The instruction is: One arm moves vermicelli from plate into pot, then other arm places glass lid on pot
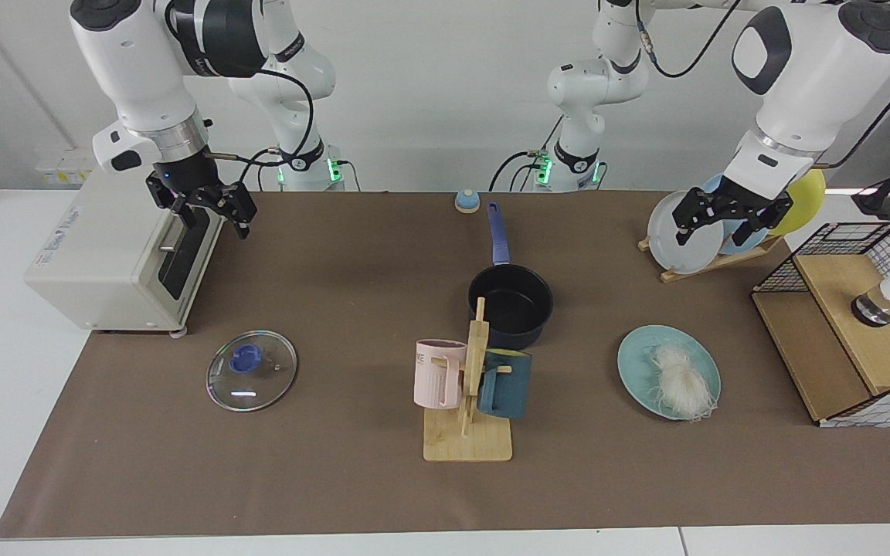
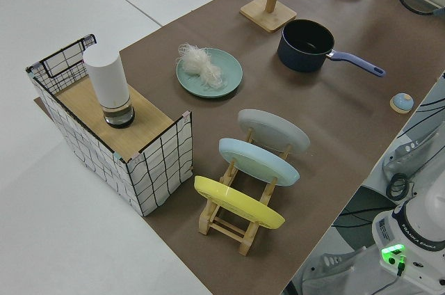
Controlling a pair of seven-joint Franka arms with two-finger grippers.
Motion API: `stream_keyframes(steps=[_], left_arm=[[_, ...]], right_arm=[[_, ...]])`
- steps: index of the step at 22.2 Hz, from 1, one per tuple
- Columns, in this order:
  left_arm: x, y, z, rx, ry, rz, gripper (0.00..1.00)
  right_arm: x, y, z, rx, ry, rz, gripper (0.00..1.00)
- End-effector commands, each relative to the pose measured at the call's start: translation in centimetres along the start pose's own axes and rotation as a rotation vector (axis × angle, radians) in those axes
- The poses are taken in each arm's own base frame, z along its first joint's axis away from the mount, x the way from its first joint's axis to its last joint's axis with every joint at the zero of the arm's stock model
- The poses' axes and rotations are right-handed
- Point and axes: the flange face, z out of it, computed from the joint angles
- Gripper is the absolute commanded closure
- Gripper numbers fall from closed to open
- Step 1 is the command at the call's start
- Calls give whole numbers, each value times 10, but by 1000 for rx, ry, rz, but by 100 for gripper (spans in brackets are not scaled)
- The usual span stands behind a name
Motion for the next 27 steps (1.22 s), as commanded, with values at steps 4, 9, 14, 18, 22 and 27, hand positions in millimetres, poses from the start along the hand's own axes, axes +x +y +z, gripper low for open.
stream_keyframes(steps=[4,9,14,18,22,27], left_arm=[[-10,8,3,47,-13,32,0],[-10,-1,4,6,0,3,0],[6,-5,3,2,17,25,0],[29,-8,15,-8,30,25,0],[51,-22,46,-17,48,12,0],[70,-27,72,-3,80,13,0]], right_arm=[[-1,5,-3,22,-10,-22,0],[-1,4,-3,22,-8,-25,0],[-1,4,-3,22,-8,-23,0],[-1,5,-4,23,-7,-22,0],[-4,6,-2,17,-29,-21,0],[-4,5,-2,18,-29,-31,0]])
